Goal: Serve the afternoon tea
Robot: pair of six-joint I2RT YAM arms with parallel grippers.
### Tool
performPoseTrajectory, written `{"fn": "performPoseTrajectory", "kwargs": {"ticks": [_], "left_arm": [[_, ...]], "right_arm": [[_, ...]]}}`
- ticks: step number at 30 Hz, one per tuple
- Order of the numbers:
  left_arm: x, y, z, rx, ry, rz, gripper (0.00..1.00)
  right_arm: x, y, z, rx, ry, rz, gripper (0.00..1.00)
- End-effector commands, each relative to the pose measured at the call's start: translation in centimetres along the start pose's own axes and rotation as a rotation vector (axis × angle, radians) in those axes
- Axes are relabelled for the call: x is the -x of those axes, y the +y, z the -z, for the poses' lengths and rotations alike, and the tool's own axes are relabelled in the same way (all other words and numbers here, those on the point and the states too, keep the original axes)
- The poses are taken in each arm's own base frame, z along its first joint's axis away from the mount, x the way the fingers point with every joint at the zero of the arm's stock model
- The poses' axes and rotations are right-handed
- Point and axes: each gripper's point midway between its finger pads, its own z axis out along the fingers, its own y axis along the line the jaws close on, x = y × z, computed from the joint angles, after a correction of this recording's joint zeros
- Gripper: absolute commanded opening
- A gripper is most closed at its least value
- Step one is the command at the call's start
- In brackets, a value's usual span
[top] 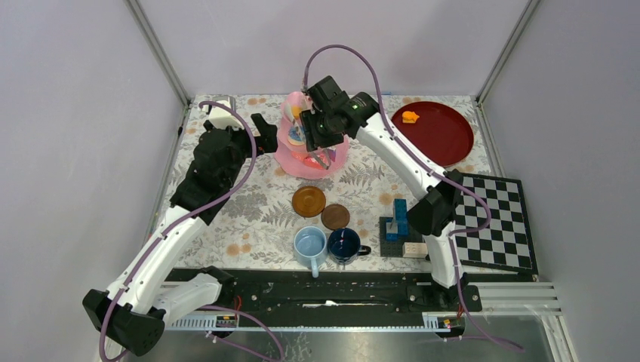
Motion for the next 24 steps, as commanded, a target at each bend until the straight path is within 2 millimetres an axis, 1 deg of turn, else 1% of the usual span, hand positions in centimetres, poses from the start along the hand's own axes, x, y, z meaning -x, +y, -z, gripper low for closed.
{"fn": "performPoseTrajectory", "kwargs": {"ticks": [1, 4, 8, 14, 18, 24], "left_arm": [[1.9, -0.4, 0.4, -0.018, -0.067, 0.020, 0.99], [1.9, -0.5, 0.5, -0.021, -0.067, 0.020, 0.99], [1.9, -0.4, 0.5, -0.020, -0.067, 0.021, 0.99], [1.9, -0.5, 0.5, -0.021, -0.065, 0.020, 0.99], [1.7, -0.5, 0.5, -0.023, -0.062, 0.021, 0.99], [1.7, -0.6, 0.4, -0.029, -0.058, 0.023, 0.99]], "right_arm": [[1.6, 0.1, 0.6, -0.013, -0.052, 0.020, 0.25], [1.7, 0.3, 0.4, -0.011, -0.055, 0.025, 0.35], [2.0, 0.1, 0.4, -0.019, -0.061, 0.025, 0.44], [2.4, 0.7, 1.2, 0.008, -0.070, 0.029, 0.51], [2.3, 0.6, 2.0, 0.006, -0.070, 0.038, 0.55], [2.2, 0.5, 2.2, 0.001, -0.068, 0.048, 0.60]]}}
